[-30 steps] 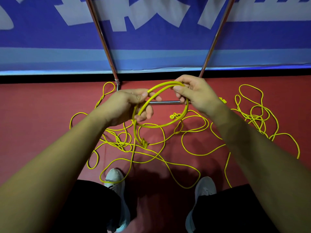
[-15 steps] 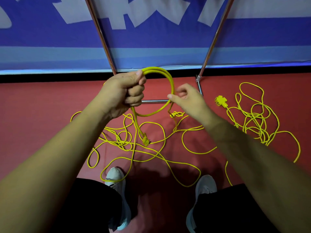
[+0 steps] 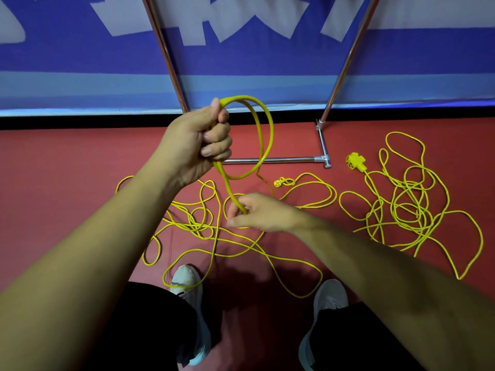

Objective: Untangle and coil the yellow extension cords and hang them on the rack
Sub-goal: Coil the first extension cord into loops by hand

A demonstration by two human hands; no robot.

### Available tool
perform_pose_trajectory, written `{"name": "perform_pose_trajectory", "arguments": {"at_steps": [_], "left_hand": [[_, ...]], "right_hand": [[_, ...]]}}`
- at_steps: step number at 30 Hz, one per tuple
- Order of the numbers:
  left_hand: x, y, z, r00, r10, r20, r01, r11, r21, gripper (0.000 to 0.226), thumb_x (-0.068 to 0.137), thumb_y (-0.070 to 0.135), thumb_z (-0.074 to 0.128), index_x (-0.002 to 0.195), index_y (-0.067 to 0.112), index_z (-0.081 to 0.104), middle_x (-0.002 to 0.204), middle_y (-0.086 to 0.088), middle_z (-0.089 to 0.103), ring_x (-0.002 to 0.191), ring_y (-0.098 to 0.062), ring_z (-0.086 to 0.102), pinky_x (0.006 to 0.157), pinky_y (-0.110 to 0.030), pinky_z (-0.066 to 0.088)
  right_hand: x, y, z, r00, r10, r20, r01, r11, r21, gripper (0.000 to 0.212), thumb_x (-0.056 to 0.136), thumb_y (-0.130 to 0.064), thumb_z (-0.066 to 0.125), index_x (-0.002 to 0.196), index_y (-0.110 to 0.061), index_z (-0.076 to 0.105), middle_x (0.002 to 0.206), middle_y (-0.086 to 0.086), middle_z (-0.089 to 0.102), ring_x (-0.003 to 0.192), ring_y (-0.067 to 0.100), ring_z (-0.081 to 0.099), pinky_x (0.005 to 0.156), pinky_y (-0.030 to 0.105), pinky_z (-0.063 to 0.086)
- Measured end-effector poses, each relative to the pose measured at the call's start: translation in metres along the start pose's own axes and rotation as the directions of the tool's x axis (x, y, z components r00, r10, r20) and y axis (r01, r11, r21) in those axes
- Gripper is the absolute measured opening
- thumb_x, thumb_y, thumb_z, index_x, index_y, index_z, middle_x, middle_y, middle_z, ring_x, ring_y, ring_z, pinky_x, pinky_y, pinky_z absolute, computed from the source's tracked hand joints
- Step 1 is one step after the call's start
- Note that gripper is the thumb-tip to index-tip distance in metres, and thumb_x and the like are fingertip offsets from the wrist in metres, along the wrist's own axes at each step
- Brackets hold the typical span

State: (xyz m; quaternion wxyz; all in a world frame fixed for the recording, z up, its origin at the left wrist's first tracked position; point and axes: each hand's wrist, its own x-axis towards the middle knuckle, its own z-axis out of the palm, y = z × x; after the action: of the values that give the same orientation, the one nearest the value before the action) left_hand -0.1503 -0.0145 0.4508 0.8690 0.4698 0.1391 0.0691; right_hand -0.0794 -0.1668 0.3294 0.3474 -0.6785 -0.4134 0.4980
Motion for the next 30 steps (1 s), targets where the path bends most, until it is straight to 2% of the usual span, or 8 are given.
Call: {"name": "perform_pose_trajectory", "arguments": {"at_steps": [5, 13, 15, 17, 19, 21, 26, 30], "left_hand": [[0.001, 0.006, -0.015, 0.998, 0.029, -0.057, -0.031, 0.999, -0.036, 0.032, 0.106, 0.033, 0.031, 0.08, 0.02, 0.043, 0.049, 0.01, 0.026, 0.037, -0.005, 0.022, 0.044, -0.022, 0.022], [0.003, 0.01, -0.021, 0.991, 0.057, -0.12, -0.059, 0.998, -0.019, 0.03, 0.105, 0.032, 0.035, 0.079, 0.019, 0.042, 0.049, 0.008, 0.03, 0.037, -0.005, 0.025, 0.045, -0.02, 0.025], [0.003, 0.009, -0.022, 0.988, 0.058, -0.143, -0.058, 0.998, 0.001, 0.03, 0.105, 0.032, 0.036, 0.079, 0.019, 0.042, 0.051, 0.007, 0.034, 0.038, -0.007, 0.028, 0.044, -0.02, 0.028], [0.003, 0.008, -0.022, 0.986, 0.059, -0.158, -0.056, 0.998, 0.018, 0.03, 0.105, 0.032, 0.037, 0.079, 0.018, 0.042, 0.053, 0.005, 0.036, 0.039, -0.008, 0.031, 0.045, -0.02, 0.029], [0.003, 0.007, -0.023, 0.984, 0.055, -0.171, -0.049, 0.998, 0.039, 0.029, 0.104, 0.032, 0.038, 0.079, 0.018, 0.043, 0.054, 0.004, 0.037, 0.04, -0.009, 0.031, 0.046, -0.021, 0.027], [0.004, 0.006, -0.024, 0.982, 0.042, -0.183, -0.031, 0.997, 0.067, 0.029, 0.103, 0.032, 0.04, 0.079, 0.017, 0.044, 0.055, 0.004, 0.037, 0.041, -0.01, 0.031, 0.046, -0.021, 0.027], [0.006, -0.001, -0.025, 0.977, -0.035, -0.209, 0.054, 0.995, 0.083, 0.03, 0.103, 0.03, 0.041, 0.079, 0.015, 0.045, 0.058, 0.0, 0.036, 0.044, -0.012, 0.033, 0.045, -0.02, 0.029], [0.006, -0.001, -0.026, 0.967, -0.112, -0.229, 0.132, 0.988, 0.075, 0.029, 0.102, 0.032, 0.043, 0.078, 0.015, 0.047, 0.059, 0.0, 0.04, 0.047, -0.013, 0.042, 0.049, -0.02, 0.033]], "right_hand": [[-0.007, 0.019, -0.037, 0.987, 0.094, -0.132, -0.117, 0.978, -0.176, 0.025, 0.088, -0.009, 0.066, 0.07, -0.025, 0.058, 0.062, -0.004, 0.054, 0.059, 0.015, 0.052, 0.059, 0.034, 0.044], [-0.016, 0.051, -0.074, 0.912, 0.263, -0.315, -0.393, 0.783, -0.482, 0.021, 0.089, -0.028, 0.067, 0.077, -0.012, 0.073, 0.068, 0.007, 0.063, 0.066, 0.013, 0.05, 0.062, 0.027, 0.04], [-0.014, 0.05, -0.075, 0.874, 0.28, -0.396, -0.436, 0.812, -0.389, 0.019, 0.092, -0.024, 0.064, 0.085, -0.007, 0.072, 0.072, 0.015, 0.065, 0.062, 0.021, 0.057, 0.057, 0.029, 0.044], [-0.01, 0.042, -0.073, 0.797, 0.384, -0.466, -0.442, 0.897, -0.018, 0.014, 0.094, -0.008, 0.054, 0.095, -0.006, 0.068, 0.065, 0.012, 0.062, 0.049, 0.018, 0.059, 0.044, 0.024, 0.044], [-0.009, 0.032, -0.075, 0.738, 0.477, -0.476, -0.313, 0.868, 0.385, 0.027, 0.091, 0.001, 0.042, 0.104, -0.001, 0.066, 0.075, 0.014, 0.065, 0.059, 0.023, 0.066, 0.054, 0.028, 0.053], [-0.011, 0.019, -0.081, 0.721, 0.477, -0.503, -0.104, 0.792, 0.602, 0.023, 0.089, -0.001, 0.045, 0.098, 0.001, 0.067, 0.085, 0.016, 0.066, 0.076, 0.03, 0.067, 0.072, 0.034, 0.057], [-0.016, -0.006, -0.091, 0.712, 0.166, -0.683, 0.298, 0.809, 0.506, 0.023, 0.09, 0.013, 0.05, 0.088, -0.01, 0.051, 0.077, 0.013, 0.06, 0.066, 0.023, 0.071, 0.065, 0.03, 0.058], [-0.019, -0.026, -0.095, 0.78, -0.097, -0.619, 0.455, 0.767, 0.453, 0.02, 0.093, 0.004, 0.05, 0.1, -0.013, 0.041, 0.086, 0.009, 0.07, 0.065, 0.023, 0.064, 0.061, 0.028, 0.048]]}}
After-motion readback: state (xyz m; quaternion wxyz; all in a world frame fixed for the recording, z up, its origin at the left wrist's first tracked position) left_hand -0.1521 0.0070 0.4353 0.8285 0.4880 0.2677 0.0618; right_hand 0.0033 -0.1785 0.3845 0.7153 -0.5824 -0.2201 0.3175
